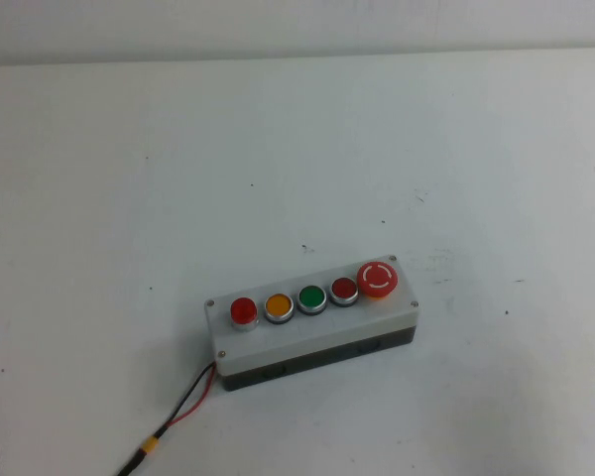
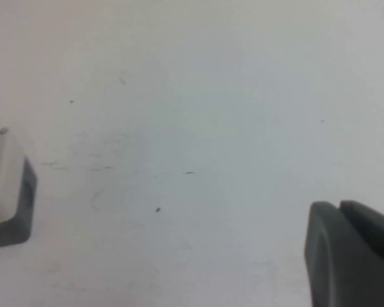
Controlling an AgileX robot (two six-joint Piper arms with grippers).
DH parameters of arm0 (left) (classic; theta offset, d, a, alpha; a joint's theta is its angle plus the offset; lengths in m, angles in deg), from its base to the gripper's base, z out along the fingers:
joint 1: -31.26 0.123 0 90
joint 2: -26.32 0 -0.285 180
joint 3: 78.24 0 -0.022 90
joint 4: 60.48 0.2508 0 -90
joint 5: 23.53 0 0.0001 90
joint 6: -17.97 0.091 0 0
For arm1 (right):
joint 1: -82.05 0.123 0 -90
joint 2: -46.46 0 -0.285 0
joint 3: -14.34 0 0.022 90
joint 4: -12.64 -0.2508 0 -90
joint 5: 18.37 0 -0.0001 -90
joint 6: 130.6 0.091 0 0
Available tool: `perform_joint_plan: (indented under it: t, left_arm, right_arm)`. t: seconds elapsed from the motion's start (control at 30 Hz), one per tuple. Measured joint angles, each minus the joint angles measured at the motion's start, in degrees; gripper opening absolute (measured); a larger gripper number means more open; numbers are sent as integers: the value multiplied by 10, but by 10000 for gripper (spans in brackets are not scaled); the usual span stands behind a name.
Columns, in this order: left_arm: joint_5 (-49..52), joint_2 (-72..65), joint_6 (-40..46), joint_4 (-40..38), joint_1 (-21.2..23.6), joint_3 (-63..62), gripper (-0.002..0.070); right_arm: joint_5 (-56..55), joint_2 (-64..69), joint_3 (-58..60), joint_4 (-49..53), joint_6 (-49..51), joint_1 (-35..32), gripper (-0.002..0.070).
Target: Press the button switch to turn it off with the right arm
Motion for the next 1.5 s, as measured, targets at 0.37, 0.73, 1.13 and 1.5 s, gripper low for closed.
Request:
perform_joint_plan:
  t: [0.37,0.73,1.13,1.5]
  left_arm:
    - [0,0,0,0,0,0,-2]
    - [0,0,0,0,0,0,-2]
    - [0,0,0,0,0,0,-2]
    - [0,0,0,0,0,0,-2]
  right_arm:
    - [-81,-280,187,-6,0,-101,-16]
    - [-73,-368,216,-6,0,-91,-16]
    - [-37,-368,216,8,-35,-86,-16]
    - [45,-368,216,-102,-184,-82,-16]
